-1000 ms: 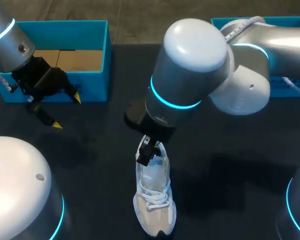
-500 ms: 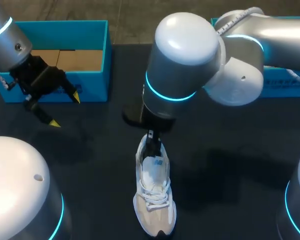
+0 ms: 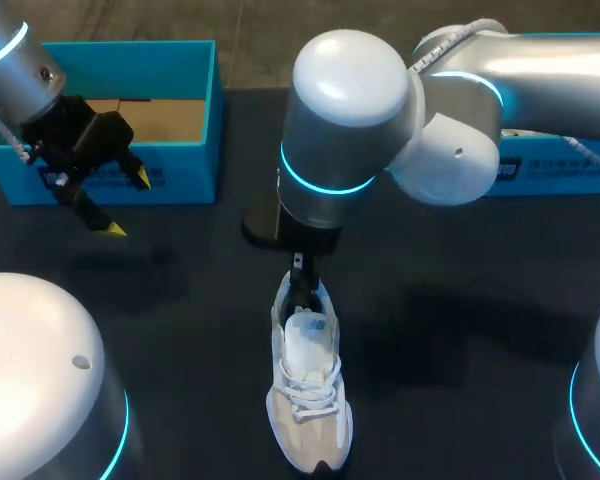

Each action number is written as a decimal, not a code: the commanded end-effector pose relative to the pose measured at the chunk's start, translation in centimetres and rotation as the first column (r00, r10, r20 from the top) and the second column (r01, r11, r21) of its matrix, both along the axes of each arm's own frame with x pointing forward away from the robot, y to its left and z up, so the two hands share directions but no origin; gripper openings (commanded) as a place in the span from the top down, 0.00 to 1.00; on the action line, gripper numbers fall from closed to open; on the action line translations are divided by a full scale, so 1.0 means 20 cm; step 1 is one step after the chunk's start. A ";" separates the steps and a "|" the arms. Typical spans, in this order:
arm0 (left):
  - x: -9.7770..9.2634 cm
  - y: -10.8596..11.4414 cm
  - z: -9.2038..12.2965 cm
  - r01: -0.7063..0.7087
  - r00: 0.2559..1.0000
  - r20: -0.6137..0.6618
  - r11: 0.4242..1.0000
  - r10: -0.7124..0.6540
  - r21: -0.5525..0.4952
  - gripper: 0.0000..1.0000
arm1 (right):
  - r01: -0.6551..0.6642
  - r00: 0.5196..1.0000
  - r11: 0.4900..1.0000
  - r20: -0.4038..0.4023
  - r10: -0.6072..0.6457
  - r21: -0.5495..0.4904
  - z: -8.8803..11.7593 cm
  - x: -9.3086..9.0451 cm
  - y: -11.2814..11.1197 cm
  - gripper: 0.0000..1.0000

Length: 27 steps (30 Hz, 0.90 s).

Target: Take the shoe out of the shoebox, open the shoe tongue, remove and reinsert the insole, then place the shoe into the shoebox

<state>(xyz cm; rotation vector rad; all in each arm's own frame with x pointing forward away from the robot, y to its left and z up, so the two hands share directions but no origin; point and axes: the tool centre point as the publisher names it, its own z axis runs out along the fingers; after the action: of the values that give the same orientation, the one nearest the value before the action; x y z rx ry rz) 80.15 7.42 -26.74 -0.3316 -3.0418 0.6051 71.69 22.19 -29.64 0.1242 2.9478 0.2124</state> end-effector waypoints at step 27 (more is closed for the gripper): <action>0.05 0.11 0.02 -0.418 0.901 -0.075 0.902 0.427 0.109 0.00 | -0.128 0.992 0.991 -0.001 0.128 -0.026 -0.17 0.20 0.04 0.00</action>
<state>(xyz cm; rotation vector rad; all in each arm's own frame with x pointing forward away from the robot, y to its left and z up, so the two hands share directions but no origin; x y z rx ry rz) 81.08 9.37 -26.49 0.3153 -3.0581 0.4812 75.16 22.67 -32.57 -0.0647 2.9481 0.1926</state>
